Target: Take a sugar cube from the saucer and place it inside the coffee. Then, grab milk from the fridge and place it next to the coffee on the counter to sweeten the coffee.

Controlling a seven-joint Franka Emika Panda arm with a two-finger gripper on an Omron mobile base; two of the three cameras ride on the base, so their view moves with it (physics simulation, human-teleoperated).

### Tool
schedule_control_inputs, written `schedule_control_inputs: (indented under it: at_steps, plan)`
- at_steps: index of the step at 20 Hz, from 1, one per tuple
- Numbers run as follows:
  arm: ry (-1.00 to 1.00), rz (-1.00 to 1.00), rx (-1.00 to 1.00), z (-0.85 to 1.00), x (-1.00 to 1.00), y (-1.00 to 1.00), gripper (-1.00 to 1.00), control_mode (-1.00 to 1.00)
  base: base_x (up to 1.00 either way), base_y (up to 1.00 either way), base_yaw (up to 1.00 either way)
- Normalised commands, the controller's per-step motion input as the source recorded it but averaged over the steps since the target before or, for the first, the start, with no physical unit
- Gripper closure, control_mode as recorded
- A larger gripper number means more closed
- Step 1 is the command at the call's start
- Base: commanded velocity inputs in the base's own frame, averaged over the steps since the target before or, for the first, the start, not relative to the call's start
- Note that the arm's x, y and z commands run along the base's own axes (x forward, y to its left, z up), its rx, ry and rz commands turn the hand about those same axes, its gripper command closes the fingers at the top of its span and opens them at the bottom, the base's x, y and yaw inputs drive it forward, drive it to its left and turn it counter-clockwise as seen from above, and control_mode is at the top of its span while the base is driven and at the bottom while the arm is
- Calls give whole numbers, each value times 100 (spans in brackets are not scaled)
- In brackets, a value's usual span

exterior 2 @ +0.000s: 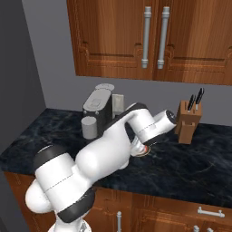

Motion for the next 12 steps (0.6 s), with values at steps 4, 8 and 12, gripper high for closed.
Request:
schedule_control_inputs:
  at_steps: [4,8,12]
  plan:
    - [-7,5,0,-26,25,-1,-100,-100,0,0,0]
    - [-5,5,0,-26,27,-3,-100,-100,0,0,0]
    - [-2,4,0,-25,29,-4,-100,-100,0,0,0]
